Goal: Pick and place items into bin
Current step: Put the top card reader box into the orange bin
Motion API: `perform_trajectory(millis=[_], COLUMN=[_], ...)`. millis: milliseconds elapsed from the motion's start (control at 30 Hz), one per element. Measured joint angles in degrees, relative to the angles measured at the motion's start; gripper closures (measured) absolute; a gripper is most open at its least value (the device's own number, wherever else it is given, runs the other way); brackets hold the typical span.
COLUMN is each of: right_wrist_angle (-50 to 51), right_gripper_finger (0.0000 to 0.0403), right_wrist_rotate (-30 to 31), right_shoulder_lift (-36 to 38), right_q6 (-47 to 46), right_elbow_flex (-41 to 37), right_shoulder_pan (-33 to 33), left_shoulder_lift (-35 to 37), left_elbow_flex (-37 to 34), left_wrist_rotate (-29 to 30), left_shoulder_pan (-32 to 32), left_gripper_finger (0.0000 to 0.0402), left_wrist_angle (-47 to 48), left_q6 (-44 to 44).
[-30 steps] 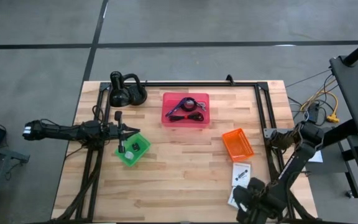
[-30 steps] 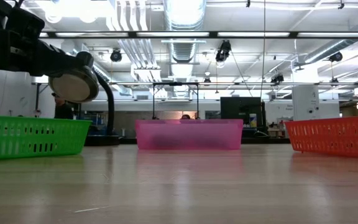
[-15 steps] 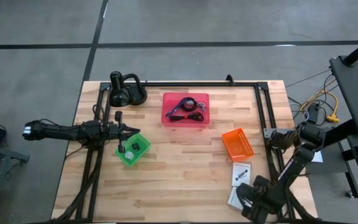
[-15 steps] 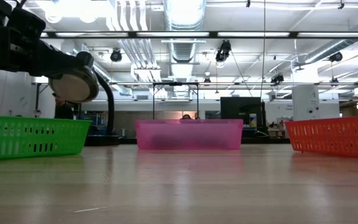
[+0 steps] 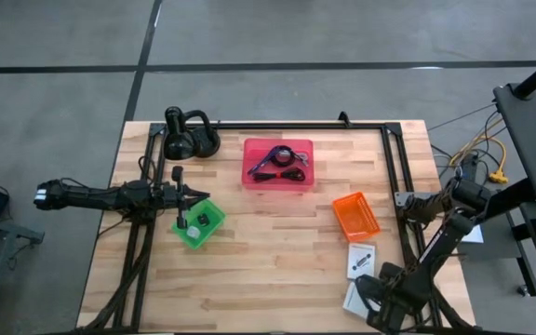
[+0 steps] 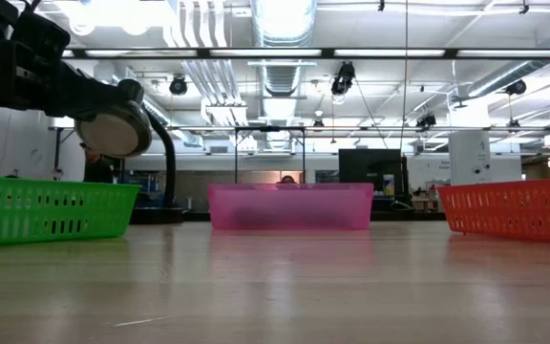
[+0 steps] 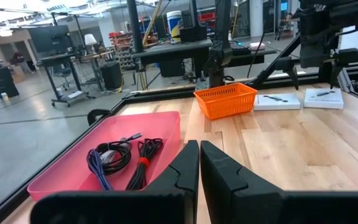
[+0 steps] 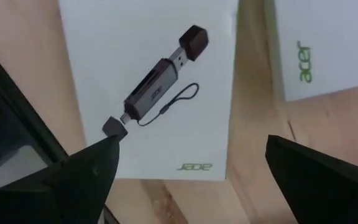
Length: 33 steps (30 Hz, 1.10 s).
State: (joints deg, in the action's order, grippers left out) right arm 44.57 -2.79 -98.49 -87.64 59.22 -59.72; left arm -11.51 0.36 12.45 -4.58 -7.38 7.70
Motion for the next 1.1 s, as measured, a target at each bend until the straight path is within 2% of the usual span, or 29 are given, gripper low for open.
perform_trajectory(millis=[200,400,1100], right_wrist_angle=[-0.77,-7.74,-6.96], right_gripper_finger=[0.0019,0.0019,0.0019], right_wrist_rotate=[1.14,1.56,2.58], right_shoulder_lift=[0.51,0.29,0.47], right_q6=[-0.18,0.78,1.16], right_elbow_flex=[-0.53,-1.07,-1.34], right_shoulder_pan=[0.11,0.11,0.11], left_shoulder_lift=[-0.09,-0.01,0.02], left_elbow_flex=[0.00,0.00,0.00], left_wrist_rotate=[0.00,0.00,0.00], left_shoulder_pan=[0.00,0.00,0.00], left_gripper_finger=[0.0402,0.0402,0.0402], left_wrist_angle=[0.04,0.11,0.04], left_q6=[0.00,0.00,0.00])
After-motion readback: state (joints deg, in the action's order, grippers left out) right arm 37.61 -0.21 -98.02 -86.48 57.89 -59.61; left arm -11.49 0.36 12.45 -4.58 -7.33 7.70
